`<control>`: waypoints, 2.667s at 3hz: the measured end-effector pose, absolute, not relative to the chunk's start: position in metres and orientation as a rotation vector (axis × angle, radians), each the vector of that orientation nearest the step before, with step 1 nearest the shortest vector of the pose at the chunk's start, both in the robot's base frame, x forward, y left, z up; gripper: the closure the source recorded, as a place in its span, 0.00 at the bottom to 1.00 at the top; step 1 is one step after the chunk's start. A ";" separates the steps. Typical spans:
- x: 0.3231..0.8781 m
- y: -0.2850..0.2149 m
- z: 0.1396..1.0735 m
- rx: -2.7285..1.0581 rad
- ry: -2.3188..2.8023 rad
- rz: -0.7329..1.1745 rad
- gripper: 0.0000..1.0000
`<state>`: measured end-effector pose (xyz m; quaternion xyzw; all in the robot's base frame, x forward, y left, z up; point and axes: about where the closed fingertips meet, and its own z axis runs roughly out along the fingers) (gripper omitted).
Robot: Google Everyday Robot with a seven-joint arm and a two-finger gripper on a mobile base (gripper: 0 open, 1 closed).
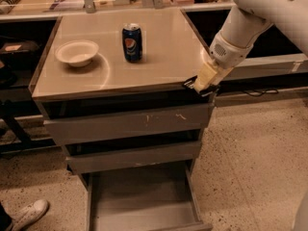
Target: Place rxbar chocolate into bottom drawer
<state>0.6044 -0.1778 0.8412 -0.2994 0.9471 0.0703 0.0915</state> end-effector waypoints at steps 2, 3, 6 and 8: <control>0.590 -0.178 0.823 -0.818 2.824 0.252 1.00; 0.543 -0.174 0.782 -0.669 2.892 0.414 1.00; 0.474 -0.149 0.687 -0.565 3.087 0.728 1.00; 0.424 -0.127 0.561 -0.186 3.184 1.002 1.00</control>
Offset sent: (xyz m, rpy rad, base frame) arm -0.0462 -0.0027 -0.0554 0.1091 0.0184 -0.1501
